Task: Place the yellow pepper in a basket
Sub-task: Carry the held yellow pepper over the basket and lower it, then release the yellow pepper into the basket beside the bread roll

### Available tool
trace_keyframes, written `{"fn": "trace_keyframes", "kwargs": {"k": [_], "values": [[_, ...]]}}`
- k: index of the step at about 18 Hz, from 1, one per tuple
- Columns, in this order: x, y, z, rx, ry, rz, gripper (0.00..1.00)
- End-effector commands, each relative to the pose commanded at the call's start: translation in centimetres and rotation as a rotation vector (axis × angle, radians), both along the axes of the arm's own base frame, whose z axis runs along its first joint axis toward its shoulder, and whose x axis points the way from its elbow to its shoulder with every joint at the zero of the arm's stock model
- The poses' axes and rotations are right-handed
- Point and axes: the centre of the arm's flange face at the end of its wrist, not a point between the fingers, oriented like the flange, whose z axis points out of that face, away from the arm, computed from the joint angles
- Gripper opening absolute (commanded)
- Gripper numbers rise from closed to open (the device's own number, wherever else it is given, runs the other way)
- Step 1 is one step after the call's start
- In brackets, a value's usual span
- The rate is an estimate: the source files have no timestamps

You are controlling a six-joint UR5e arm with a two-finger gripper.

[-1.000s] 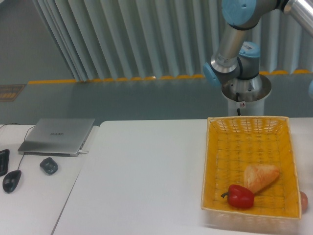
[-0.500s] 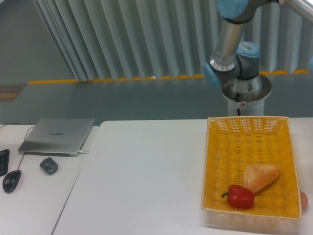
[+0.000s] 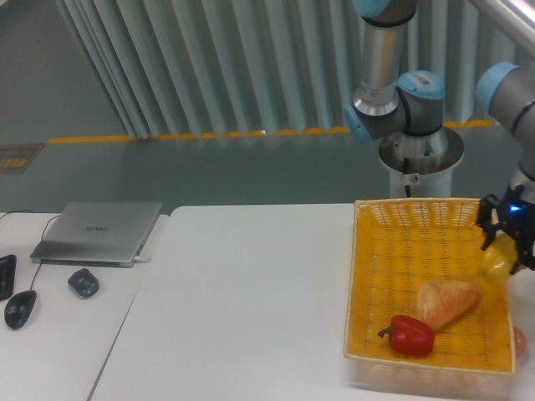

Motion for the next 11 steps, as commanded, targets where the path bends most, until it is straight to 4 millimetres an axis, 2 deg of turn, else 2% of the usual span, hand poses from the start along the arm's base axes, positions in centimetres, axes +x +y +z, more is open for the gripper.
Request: {"fn": "trace_keyframes", "kwargs": {"k": [2, 3, 4, 5, 6, 11], "values": [[2.0, 0.4, -1.3, -0.056, 0.008, -0.038, 0.2], [3.0, 0.5, -1.7, -0.084, 0.017, -0.06, 0.24], [3.8, 0.7, -2.3, -0.104, 0.021, -0.079, 0.36], [4.0, 0.8, -2.5, -0.108, 0.028, -0.088, 0.66], [3.8, 0.7, -2.5, -0.126, 0.048, -0.098, 1.0], [3.9, 0.8, -2.0, -0.132, 0.067, -0.11, 1.0]]}}
